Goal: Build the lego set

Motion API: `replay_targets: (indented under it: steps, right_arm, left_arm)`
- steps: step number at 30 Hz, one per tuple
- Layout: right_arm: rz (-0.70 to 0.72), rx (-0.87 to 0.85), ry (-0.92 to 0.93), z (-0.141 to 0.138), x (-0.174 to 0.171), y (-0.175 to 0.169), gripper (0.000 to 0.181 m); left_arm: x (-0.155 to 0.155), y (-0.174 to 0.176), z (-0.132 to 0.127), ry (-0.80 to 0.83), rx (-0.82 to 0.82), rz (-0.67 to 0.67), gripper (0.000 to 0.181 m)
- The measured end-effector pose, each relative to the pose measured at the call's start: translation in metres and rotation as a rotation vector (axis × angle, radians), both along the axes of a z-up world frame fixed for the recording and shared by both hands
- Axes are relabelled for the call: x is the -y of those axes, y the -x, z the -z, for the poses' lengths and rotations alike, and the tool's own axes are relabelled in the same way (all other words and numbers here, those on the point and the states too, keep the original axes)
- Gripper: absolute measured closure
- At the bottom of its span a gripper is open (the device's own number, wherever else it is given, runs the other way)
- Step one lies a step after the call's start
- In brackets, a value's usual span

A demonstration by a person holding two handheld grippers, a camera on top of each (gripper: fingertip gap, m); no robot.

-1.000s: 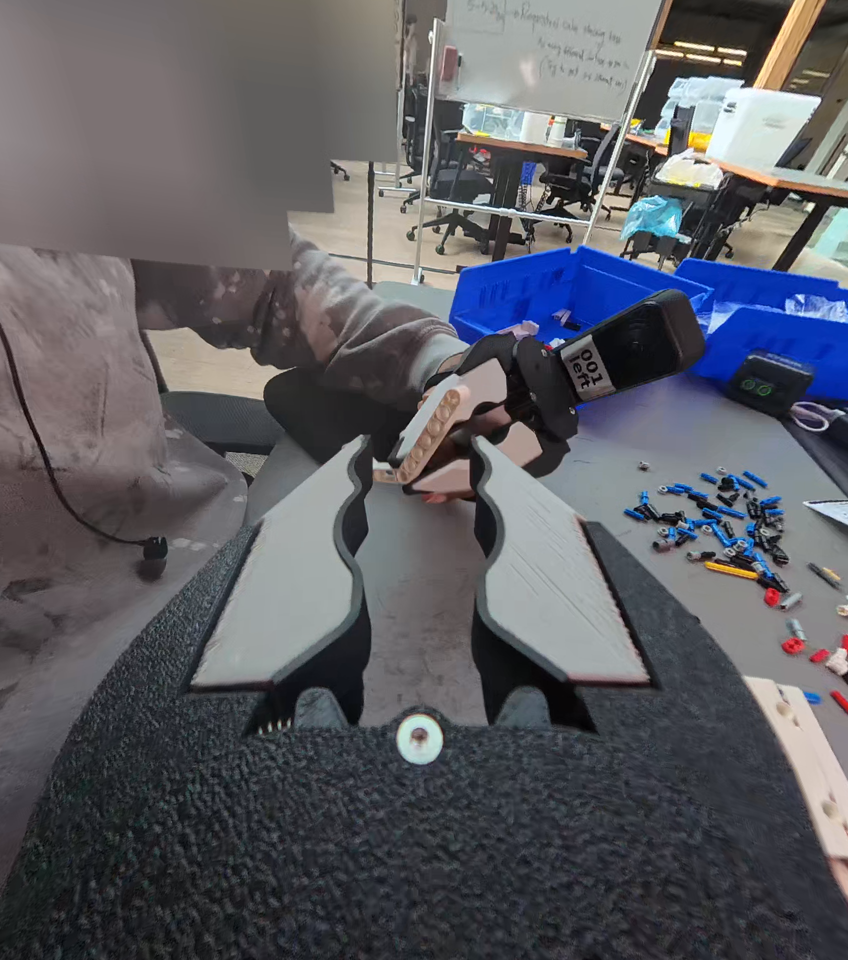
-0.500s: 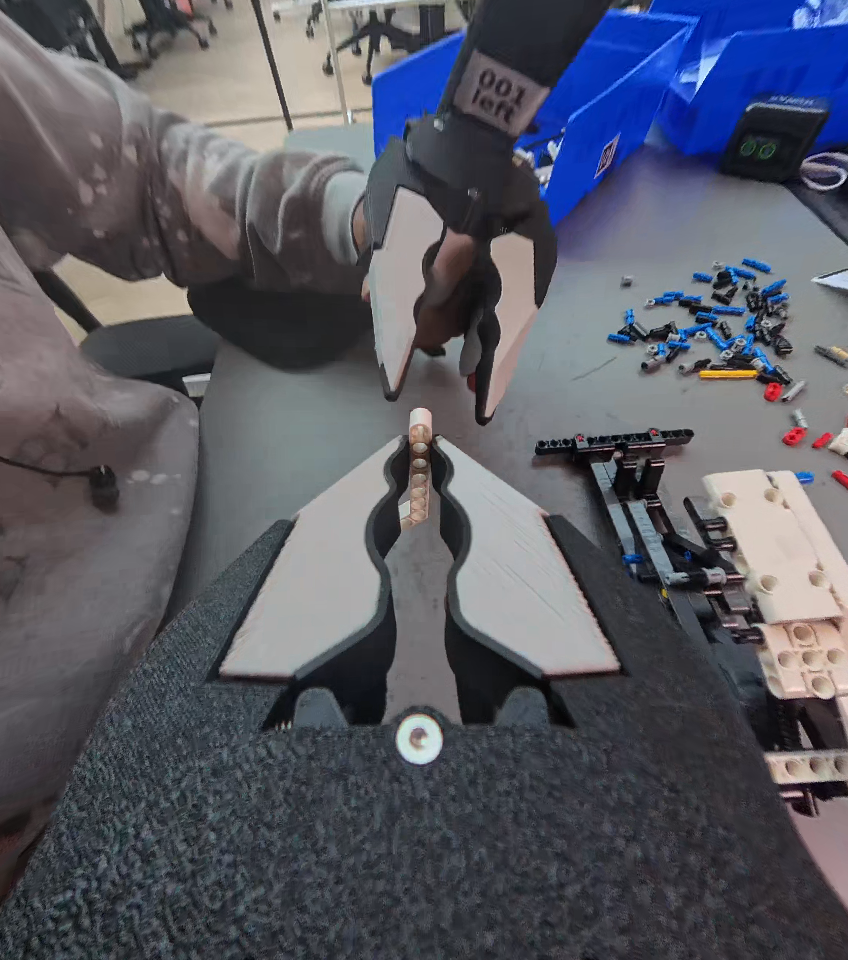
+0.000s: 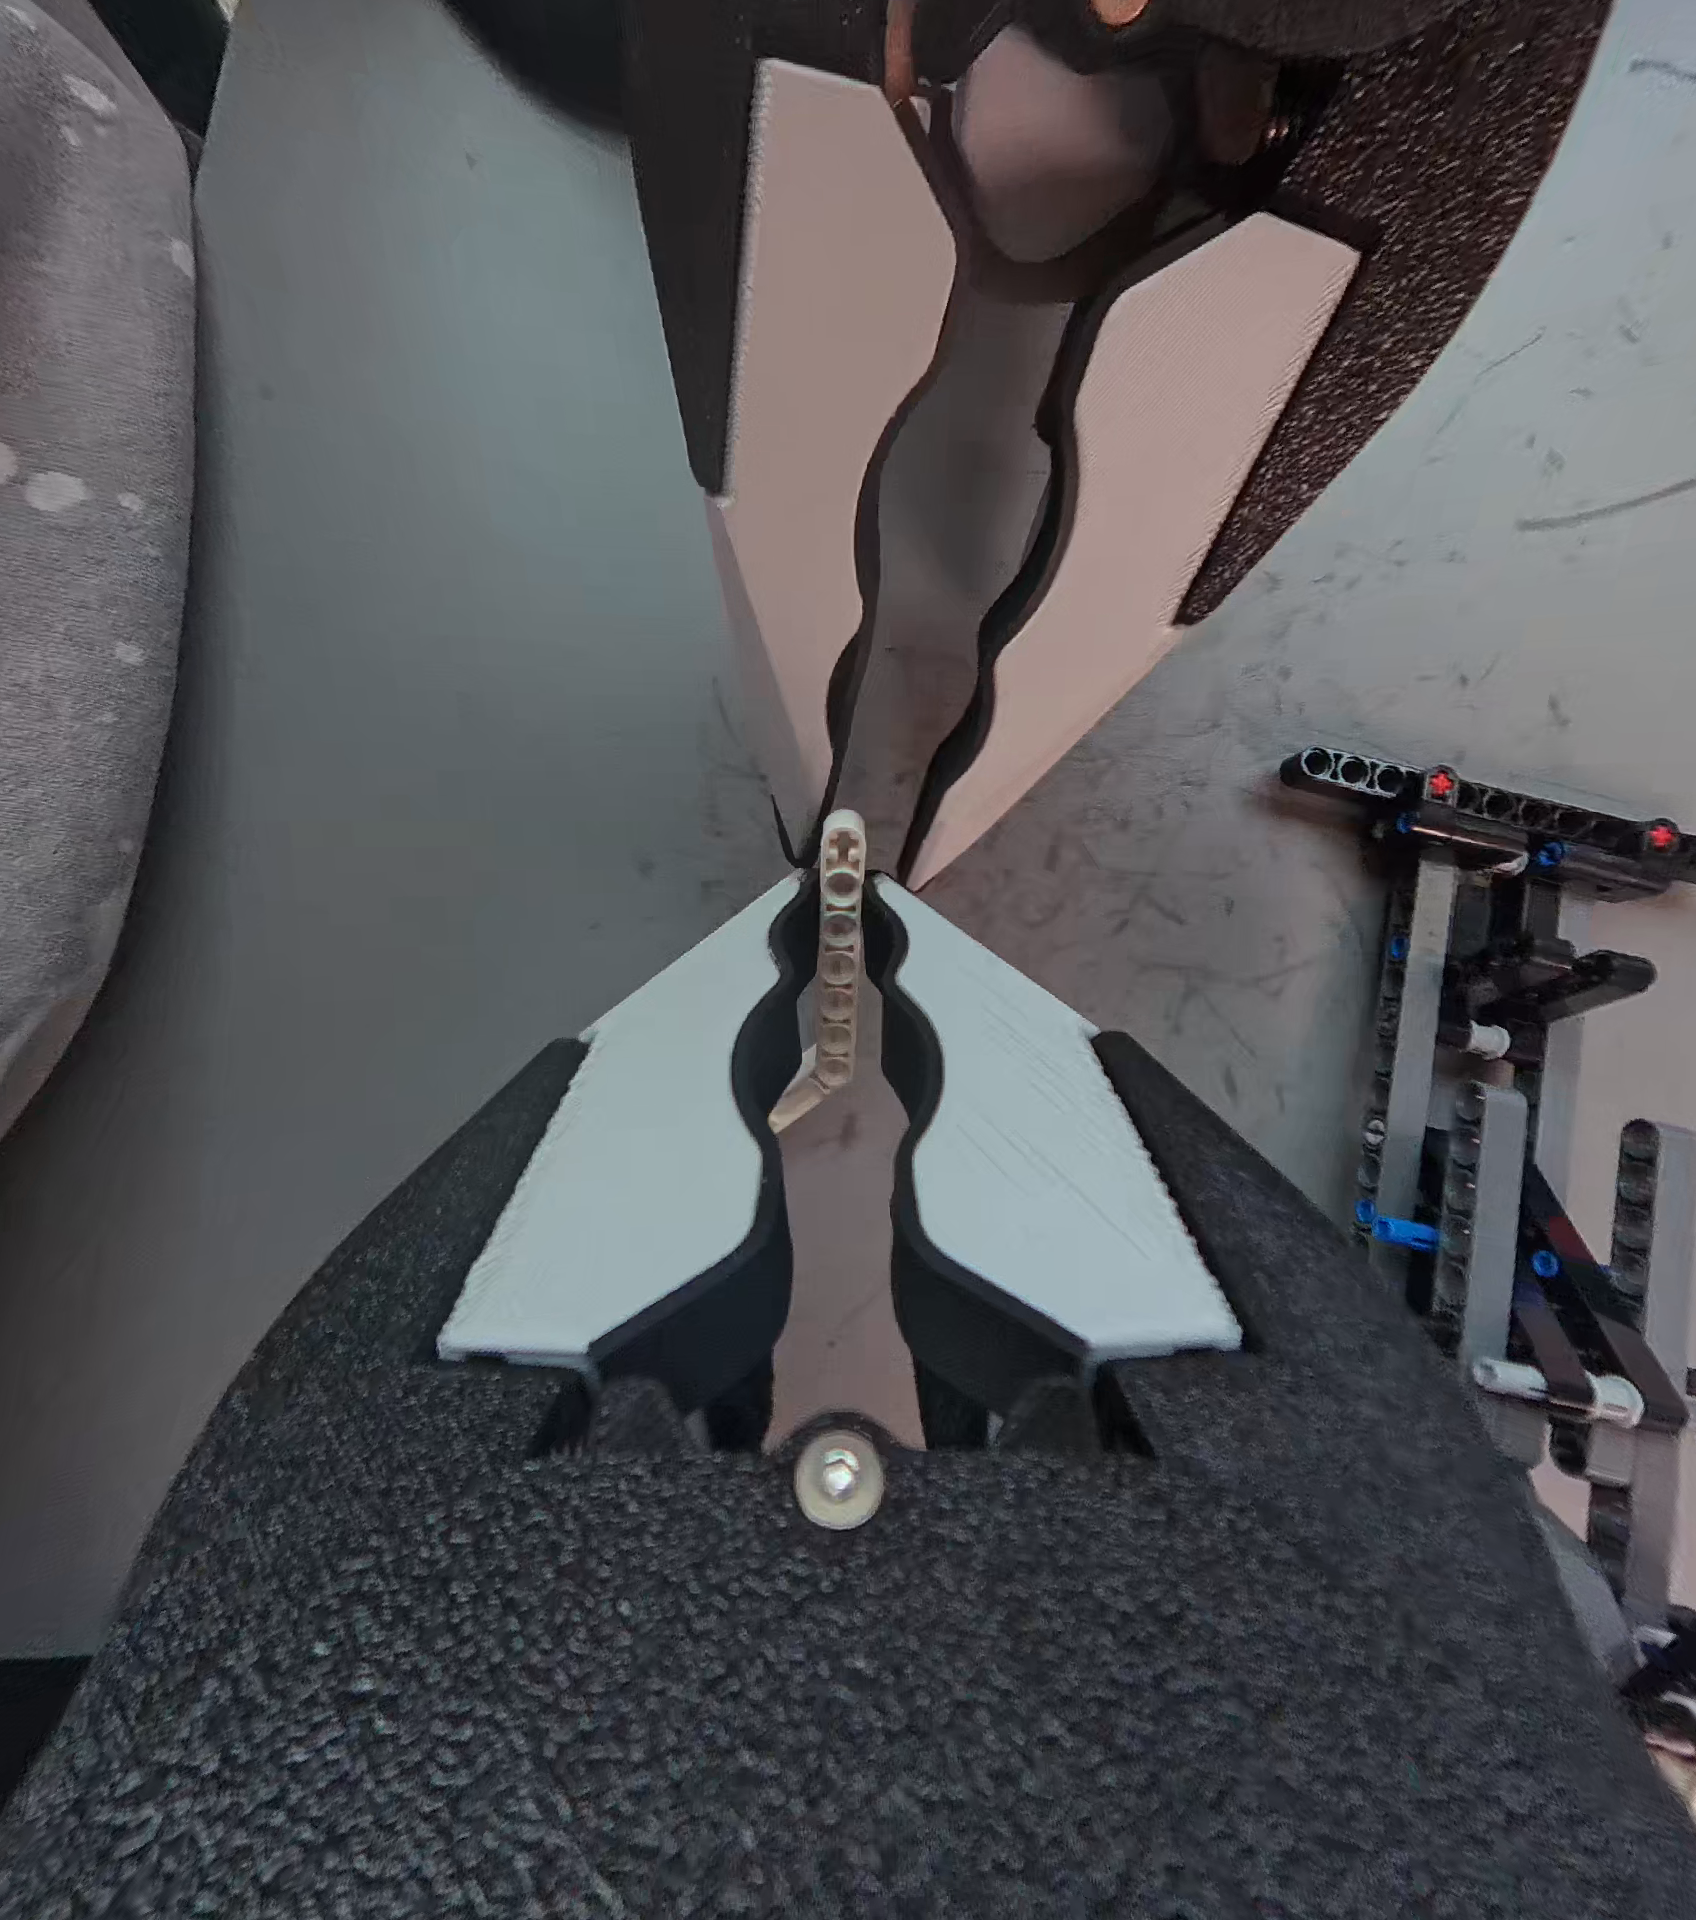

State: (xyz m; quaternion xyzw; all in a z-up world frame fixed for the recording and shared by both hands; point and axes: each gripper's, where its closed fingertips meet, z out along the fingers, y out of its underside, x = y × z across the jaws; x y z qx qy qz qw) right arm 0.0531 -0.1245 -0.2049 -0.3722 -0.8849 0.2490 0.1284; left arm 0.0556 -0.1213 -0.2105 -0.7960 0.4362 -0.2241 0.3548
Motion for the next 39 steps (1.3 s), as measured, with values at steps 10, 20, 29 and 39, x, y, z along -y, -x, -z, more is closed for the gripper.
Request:
replay_targets:
  steps: [10, 20, 29, 39]
  right_arm:
    - [0.030, -0.074, 0.201, -0.006, 0.003, 0.001, 0.175]
    - [-0.029, -0.021, 0.907, -0.065, 0.022, -0.009, 0.175]
    - [-0.180, 0.257, 1.134, -0.064, 0.049, -0.035, 0.175]
    - [-0.167, 0.281, 1.130, -0.063, 0.048, -0.032, 0.170]
  left_arm:
    - [-0.003, 0.007, -0.013, -0.106, 0.020, 0.002, 0.165]
    - [0.009, -0.008, -0.074, -0.419, 0.179, 0.095, 0.153]
    - [0.040, -0.036, -0.071, -0.426, 0.205, 0.286, 0.167]
    - [0.039, -0.034, -0.074, -0.287, 0.320, 0.263, 0.173]
